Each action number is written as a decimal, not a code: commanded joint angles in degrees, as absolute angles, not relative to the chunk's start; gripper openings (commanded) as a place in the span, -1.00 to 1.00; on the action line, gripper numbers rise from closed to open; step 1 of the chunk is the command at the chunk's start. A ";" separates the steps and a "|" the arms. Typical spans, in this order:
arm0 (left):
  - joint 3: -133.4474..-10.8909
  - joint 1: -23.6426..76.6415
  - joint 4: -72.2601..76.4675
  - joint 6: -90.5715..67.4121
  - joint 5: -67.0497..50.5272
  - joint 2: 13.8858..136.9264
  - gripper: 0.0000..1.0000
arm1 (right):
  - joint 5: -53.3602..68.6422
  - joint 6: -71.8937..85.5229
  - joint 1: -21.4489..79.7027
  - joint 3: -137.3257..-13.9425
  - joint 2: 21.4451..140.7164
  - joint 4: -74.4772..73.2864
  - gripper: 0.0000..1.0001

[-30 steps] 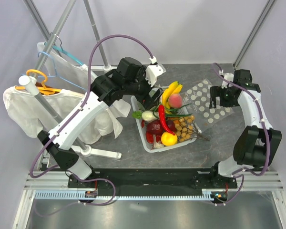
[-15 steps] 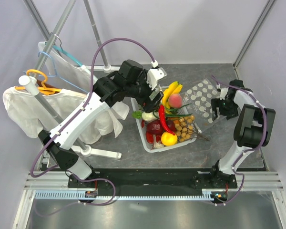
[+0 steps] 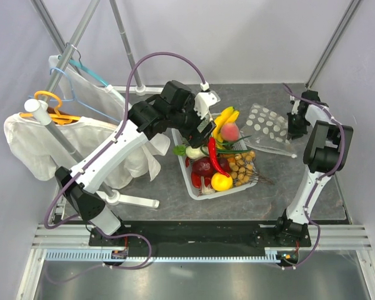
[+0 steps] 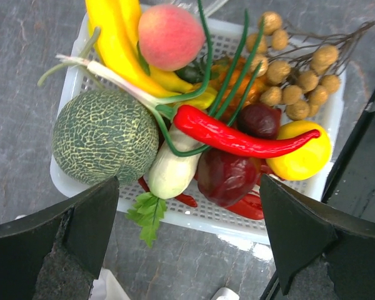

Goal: Place the food in the zip-top bag and seal the zipper
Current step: Move the zipper food storage bag to the center of the board.

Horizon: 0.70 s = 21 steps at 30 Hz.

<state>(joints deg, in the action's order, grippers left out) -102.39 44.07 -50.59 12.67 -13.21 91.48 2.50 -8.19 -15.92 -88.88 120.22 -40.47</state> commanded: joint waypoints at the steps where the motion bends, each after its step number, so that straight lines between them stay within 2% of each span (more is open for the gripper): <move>1: -101.78 44.12 -49.31 12.21 -9.41 92.20 1.00 | -0.35 -2.73 -18.10 -98.24 130.50 -35.14 -0.61; 2: -101.78 44.03 -49.39 12.39 -9.49 92.11 1.00 | -0.09 -2.90 -18.45 -101.48 131.21 -36.29 -0.59; 4: -101.78 44.12 -49.57 13.01 -10.54 91.76 0.99 | 4.38 -5.09 -19.51 -104.14 131.40 -39.88 -0.42; 5: -101.69 44.03 -49.57 13.09 -10.72 91.50 1.00 | 5.53 -6.14 -19.86 -103.80 130.53 -40.42 -0.08; 8: -101.60 44.03 -49.83 12.75 -12.13 91.06 1.00 | 8.88 -12.37 -20.74 -99.85 123.51 -41.13 0.42; 10: -101.51 44.03 -50.18 12.48 -13.35 91.05 1.00 | 11.41 -19.66 -21.00 -97.83 117.97 -43.15 0.52; 15: -101.34 44.03 -50.36 11.52 -17.13 90.88 1.00 | 21.87 -39.26 -20.92 -93.97 108.21 -52.27 0.59; 21: -100.64 44.03 -49.49 11.25 -19.07 89.13 1.00 | 31.98 -54.48 -18.90 -90.18 105.82 -58.35 0.57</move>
